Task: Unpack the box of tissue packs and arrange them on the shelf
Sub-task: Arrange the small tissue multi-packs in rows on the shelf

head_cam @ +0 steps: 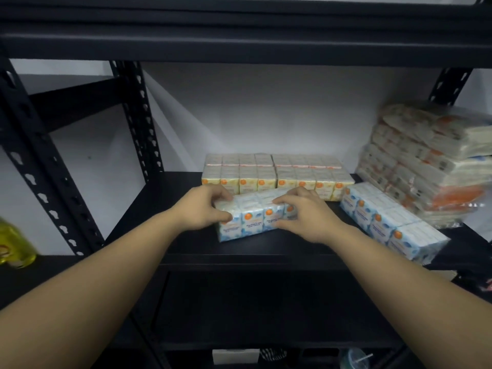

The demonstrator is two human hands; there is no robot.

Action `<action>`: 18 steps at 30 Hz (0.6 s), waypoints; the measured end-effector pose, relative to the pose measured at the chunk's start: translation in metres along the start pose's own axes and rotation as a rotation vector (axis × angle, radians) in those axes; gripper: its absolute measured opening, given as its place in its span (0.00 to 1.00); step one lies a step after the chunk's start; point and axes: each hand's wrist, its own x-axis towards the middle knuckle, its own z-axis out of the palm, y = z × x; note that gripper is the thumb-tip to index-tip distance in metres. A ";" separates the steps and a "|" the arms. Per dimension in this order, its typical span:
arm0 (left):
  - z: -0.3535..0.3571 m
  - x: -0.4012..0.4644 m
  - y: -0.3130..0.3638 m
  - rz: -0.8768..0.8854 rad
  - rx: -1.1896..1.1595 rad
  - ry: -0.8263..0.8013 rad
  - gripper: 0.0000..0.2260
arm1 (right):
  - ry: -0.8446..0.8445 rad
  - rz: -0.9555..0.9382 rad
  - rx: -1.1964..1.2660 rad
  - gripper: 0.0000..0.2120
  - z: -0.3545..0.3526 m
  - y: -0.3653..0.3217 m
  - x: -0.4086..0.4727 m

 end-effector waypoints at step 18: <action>0.001 0.002 -0.064 -0.075 -0.041 0.402 0.13 | 0.305 0.069 0.187 0.22 0.044 -0.012 0.033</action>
